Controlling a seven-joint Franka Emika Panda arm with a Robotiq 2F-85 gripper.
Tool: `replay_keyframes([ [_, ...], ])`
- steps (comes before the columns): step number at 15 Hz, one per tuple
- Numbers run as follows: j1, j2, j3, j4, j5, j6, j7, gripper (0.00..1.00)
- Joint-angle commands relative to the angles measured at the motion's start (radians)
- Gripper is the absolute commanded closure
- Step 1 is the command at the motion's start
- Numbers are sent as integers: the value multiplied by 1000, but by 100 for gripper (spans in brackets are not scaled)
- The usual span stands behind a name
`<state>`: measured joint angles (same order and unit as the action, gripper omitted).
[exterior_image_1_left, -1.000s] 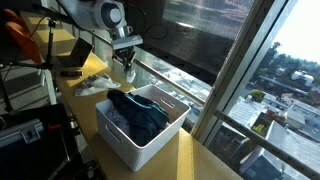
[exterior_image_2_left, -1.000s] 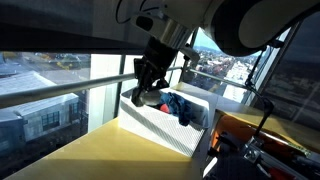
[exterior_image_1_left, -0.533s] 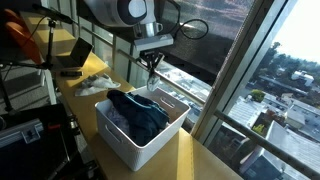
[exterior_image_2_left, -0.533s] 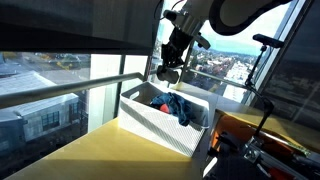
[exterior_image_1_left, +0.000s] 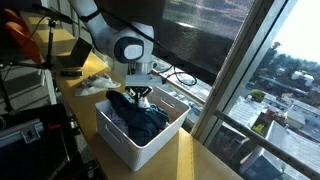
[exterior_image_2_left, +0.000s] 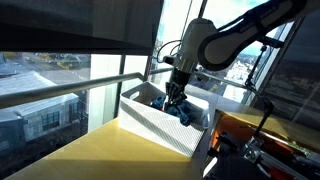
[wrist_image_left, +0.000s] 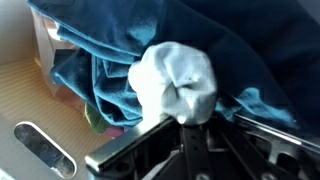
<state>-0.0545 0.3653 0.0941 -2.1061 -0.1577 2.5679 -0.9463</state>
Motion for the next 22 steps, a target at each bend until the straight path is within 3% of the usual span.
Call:
replay_keyframes([
  [1,-27,115,20,19,51,36,-23,99],
  [5,-52,207,10,79,42,20,-17,99],
  [7,-57,213,13,107,40,3,-13,68],
  [12,-31,155,27,135,30,-47,2,35],
  [16,3,23,57,129,28,-76,4,5],
  [18,47,-5,68,151,11,-88,21,0],
  [22,144,14,96,199,-9,-104,49,0],
])
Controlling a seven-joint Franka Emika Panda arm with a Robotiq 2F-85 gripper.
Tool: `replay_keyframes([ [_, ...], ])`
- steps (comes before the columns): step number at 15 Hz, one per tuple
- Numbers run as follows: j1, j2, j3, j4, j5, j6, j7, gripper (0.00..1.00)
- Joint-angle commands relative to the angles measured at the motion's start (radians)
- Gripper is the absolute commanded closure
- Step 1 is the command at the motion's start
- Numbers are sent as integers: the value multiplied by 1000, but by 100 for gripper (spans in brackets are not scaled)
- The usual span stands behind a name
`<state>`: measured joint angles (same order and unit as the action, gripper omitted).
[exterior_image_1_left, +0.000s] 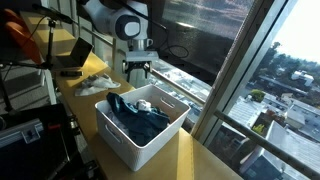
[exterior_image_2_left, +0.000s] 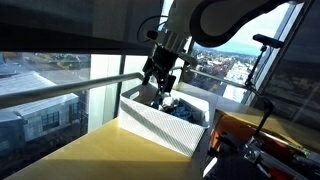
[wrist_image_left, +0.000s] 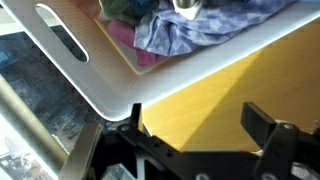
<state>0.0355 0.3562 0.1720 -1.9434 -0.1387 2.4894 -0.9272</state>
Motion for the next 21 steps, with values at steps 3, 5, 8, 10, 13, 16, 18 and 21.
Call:
replay_keyframes([
  [3,131,94,49,69,-38,-10,56,0],
  [5,180,155,72,104,-48,-12,71,0],
  [8,246,256,101,176,-64,-24,89,0],
  [10,283,326,117,234,-67,-33,90,0],
  [13,324,419,135,318,-71,-46,79,0],
  [16,352,499,149,391,-69,-57,72,0],
  [18,365,551,155,436,-68,-67,68,0],
  [21,375,622,155,496,-68,-83,63,0],
])
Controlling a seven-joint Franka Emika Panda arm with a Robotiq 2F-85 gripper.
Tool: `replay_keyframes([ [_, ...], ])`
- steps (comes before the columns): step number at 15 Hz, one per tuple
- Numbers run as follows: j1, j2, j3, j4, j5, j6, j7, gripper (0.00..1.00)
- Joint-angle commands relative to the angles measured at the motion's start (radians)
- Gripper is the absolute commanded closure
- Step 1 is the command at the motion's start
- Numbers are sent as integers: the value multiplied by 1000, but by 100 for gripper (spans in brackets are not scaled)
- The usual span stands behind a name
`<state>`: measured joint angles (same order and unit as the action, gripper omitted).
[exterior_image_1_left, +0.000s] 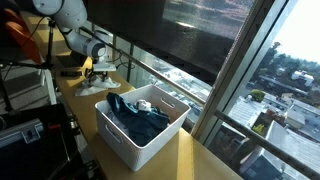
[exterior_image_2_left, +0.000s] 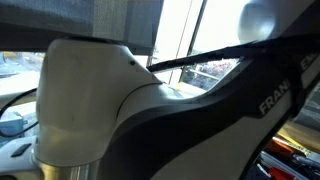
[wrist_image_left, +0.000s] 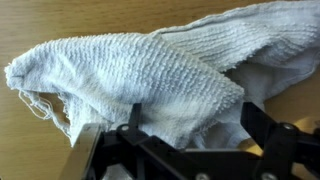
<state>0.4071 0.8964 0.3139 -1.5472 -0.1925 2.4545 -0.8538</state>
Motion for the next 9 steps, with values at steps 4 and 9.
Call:
replay_keyframes([
  [4,-1,138,7,144,-16,-59,-15,42],
  [9,-34,103,-6,120,-15,-71,-8,79],
])
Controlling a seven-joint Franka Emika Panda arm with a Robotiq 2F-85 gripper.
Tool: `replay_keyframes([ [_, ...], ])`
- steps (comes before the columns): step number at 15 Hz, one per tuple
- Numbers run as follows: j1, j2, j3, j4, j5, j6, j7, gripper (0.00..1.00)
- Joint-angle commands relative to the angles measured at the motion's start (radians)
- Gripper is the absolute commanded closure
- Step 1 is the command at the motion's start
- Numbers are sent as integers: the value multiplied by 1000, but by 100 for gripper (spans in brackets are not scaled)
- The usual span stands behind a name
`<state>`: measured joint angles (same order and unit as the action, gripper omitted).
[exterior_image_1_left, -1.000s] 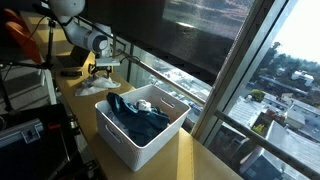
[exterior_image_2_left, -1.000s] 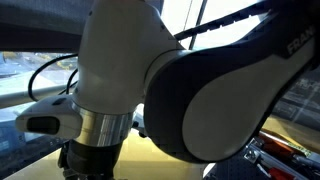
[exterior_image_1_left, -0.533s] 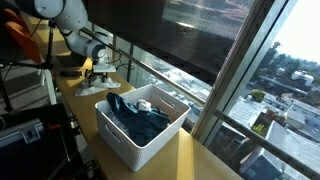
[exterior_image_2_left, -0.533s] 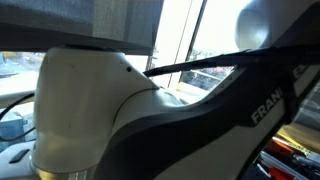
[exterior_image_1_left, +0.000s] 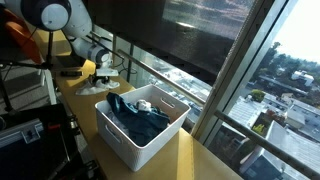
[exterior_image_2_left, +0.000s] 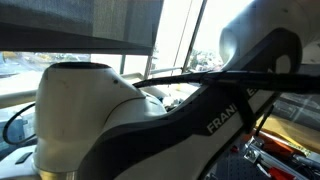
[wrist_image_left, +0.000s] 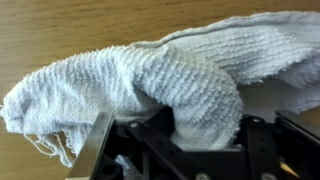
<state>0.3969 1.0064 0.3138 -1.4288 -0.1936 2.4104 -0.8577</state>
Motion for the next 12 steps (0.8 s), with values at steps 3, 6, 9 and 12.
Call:
replay_keyframes([
  [3,-59,-67,-19,-61,-17,-21,7,98],
  [6,-116,-172,-32,-175,-24,-2,10,100],
  [9,-186,-302,-40,-296,-29,29,8,100],
  [12,-245,-451,-43,-403,-24,44,2,100],
])
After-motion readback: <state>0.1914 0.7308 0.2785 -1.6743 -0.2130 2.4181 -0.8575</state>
